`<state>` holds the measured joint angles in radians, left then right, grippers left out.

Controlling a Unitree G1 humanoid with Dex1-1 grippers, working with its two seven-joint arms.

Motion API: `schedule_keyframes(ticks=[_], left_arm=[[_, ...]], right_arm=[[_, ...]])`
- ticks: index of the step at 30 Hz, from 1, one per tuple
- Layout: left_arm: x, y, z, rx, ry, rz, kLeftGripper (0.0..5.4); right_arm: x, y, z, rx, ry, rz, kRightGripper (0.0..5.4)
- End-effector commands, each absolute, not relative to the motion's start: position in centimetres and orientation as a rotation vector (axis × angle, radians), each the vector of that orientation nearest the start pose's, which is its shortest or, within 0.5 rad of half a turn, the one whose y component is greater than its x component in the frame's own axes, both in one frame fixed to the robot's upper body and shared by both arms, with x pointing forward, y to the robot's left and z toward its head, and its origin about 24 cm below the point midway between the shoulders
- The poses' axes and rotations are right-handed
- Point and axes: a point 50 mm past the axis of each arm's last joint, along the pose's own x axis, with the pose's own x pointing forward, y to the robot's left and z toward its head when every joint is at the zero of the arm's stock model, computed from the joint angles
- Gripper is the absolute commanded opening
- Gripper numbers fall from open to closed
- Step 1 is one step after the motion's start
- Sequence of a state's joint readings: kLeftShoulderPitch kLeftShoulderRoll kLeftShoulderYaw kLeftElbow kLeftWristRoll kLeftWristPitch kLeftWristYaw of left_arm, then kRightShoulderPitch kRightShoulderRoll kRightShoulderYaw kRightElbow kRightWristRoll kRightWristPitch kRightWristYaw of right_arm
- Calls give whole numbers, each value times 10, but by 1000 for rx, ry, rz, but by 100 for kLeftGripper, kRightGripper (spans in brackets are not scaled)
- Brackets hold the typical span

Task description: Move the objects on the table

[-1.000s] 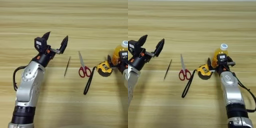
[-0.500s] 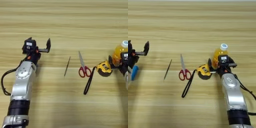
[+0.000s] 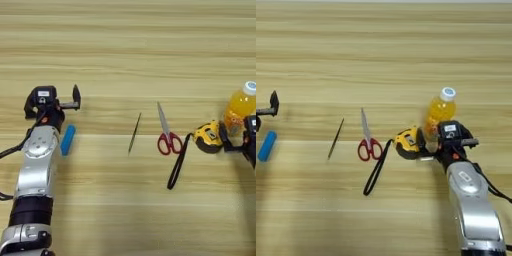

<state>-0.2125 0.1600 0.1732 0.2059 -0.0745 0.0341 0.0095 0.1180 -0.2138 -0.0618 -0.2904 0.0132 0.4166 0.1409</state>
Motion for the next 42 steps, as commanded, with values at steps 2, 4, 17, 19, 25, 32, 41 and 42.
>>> schedule_keyframes(ticks=[2,4,17,19,25,32,41,42], left_arm=[[295,214,57,54,21,159,540],[295,213,57,49,22,155,540],[296,212,54,54,34,151,540],[297,211,54,53,33,150,540],[297,210,55,47,30,145,540],[297,209,55,47,31,141,540],[297,208,55,46,30,140,540],[297,208,55,46,30,140,540]], right_arm=[[214,-191,51,-171,287,99,539],[209,-187,51,-166,303,127,539],[212,-169,41,-196,341,215,539],[216,-166,40,-199,341,219,539],[224,-168,34,-220,347,201,539],[231,-168,28,-220,359,205,539],[236,-169,21,-215,384,201,539],[237,-169,20,-214,392,198,539]])
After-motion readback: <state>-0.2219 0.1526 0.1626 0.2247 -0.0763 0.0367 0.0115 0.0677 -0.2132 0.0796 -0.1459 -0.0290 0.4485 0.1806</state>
